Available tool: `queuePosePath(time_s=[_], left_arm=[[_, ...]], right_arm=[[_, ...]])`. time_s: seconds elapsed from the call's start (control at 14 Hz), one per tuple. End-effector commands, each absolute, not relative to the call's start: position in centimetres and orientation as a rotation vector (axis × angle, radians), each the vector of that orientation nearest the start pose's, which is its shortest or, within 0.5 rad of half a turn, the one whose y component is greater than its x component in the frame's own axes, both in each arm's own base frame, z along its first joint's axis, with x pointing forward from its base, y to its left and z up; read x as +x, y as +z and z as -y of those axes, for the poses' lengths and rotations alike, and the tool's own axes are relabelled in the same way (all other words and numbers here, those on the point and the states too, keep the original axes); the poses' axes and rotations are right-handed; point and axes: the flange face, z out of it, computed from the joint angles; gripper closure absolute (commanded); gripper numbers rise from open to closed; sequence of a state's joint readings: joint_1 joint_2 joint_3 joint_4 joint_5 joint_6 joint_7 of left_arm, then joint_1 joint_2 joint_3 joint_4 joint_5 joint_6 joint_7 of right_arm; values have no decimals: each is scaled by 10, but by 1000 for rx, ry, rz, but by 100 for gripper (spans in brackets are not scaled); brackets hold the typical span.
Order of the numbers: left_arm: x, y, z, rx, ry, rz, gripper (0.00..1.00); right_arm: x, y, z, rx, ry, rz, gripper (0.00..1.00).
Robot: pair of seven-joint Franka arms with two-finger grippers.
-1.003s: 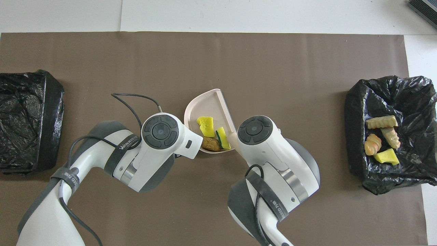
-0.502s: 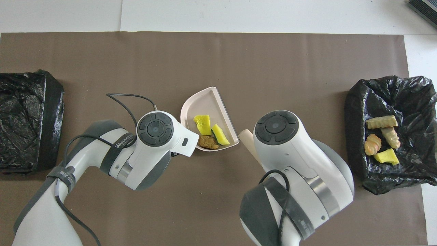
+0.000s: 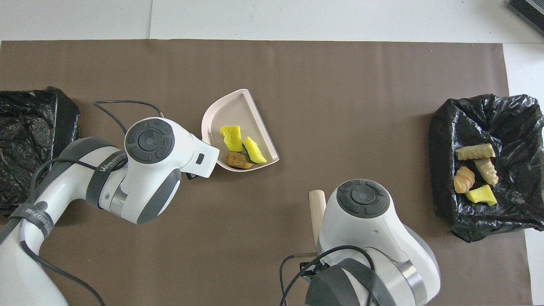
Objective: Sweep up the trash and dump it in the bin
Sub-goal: 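Lift the dustpan with the left gripper while the right gripper withdraws, then carry the dustpan over the nearby bin and tip it with the left gripper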
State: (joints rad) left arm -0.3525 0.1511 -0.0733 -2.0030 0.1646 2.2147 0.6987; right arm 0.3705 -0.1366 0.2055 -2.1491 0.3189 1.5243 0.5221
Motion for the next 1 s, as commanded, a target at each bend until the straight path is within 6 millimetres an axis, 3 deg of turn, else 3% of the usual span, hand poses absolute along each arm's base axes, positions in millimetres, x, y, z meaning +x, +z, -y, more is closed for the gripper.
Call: queuePosePath(time_s=[0.0,0.14,0.21,0.43,0.79,0.93], left_arm=[[544,434,177,-2439,-51,-1738,100],[548,468,118,-2416,-56,-1757,100],[546,484,89,-2457,-49,-1724,100],[548,516,-17,-2456,-81,-1734,100],[529,540,-169,-2545,-128,-1662,100],[517,543,-213,-2521,-125,-1611,100]], right_arm=[[330,417,-309,-3042,840,-196,100],[322,398,-310,-3047,816,-200,100],[311,392,-321,-3059,800,-163,100],[289,374,-324,-3075,731,-140,100],[299,344,-325,-3060,686,-132,100],[300,339,-324,-3049,679,-104,100]])
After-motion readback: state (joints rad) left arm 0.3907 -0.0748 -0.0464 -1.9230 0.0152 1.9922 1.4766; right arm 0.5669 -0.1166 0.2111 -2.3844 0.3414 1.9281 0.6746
